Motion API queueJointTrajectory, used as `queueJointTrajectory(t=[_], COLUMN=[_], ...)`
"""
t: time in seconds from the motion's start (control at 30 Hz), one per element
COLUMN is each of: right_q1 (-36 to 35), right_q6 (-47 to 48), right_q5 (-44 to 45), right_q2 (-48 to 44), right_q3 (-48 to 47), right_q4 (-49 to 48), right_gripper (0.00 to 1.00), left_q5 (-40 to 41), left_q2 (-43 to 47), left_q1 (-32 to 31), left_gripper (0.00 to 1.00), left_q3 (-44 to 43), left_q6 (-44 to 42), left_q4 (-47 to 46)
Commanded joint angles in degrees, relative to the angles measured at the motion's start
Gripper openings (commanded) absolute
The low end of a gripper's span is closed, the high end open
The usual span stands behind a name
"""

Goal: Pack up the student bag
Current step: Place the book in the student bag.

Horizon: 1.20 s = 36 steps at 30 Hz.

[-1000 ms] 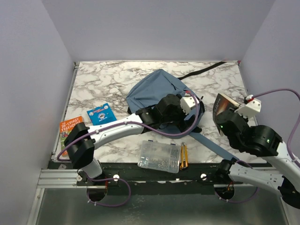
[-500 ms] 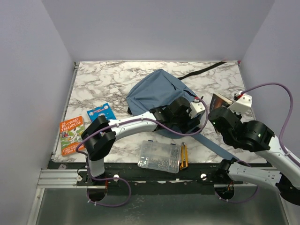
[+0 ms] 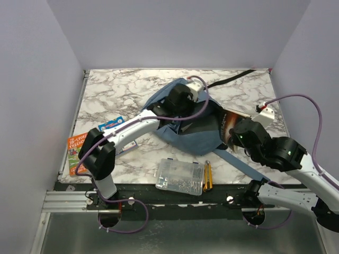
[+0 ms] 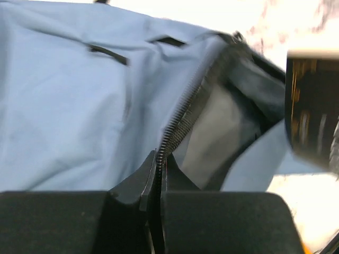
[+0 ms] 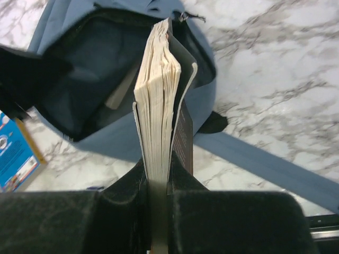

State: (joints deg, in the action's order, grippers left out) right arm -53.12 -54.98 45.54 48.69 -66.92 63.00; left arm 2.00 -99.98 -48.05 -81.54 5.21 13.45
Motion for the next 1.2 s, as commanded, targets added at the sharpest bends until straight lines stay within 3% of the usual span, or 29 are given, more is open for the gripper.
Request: queueJointTrajectory(t=[0.0,0.1,0.27,0.33,0.47,0.57,0.63,0.73,0.93,1.07,1.17], right_q1=[0.0,0.0,0.3,3.1,23.0,37.9,41.2,41.2,41.4,41.4,41.4], right_q6=[-6.4,-11.1,-20.7,-22.6,-25.5,-29.6,-31.7,-34.7,-45.3,-46.6,-46.1], right_q5=[-9.1,-14.6,-15.7,-18.5,-45.3,-65.8,-73.4,-74.8,-74.1,-69.2,-67.8], right_q2=[-1.6,-3.0,-4.0,-1.8,1.3,-0.2,1.4,0.9,-1.9,-3.1,1.1], right_q3=[1.4,3.7,10.9,11.3,16.6,28.4,32.1,35.7,44.5,44.5,44.7], right_q4=[-8.9,-14.8,-26.3,-28.2,-34.3,-48.2,-52.1,-54.5,-71.2,-74.5,-82.8], right_gripper=[0.01,0.01,0.00,0.01,0.01,0.01,0.00,0.00,0.00,0.00,0.00], left_q5=[-8.9,-11.7,-17.3,-19.5,-20.6,-21.6,-22.0,-22.1,-21.6,-22.2,-23.7], left_q2=[6.9,8.1,11.2,12.2,13.8,15.0,15.4,15.6,16.0,16.3,15.9], left_q1=[6.9,8.3,8.5,8.5,8.4,8.2,8.1,7.8,6.1,5.6,5.2], left_gripper=[0.00,0.00,0.00,0.00,0.00,0.00,0.00,0.00,0.00,0.00,0.00], left_q3=[-1.1,-0.6,4.6,6.6,8.8,10.0,10.7,11.5,12.0,11.1,9.5], left_q6=[12.0,14.1,16.1,17.0,15.8,14.3,13.9,13.5,11.0,11.4,12.0], left_q4=[-1.3,-2.8,-9.9,-12.7,-14.7,-15.2,-15.2,-15.3,-15.3,-14.9,-14.0])
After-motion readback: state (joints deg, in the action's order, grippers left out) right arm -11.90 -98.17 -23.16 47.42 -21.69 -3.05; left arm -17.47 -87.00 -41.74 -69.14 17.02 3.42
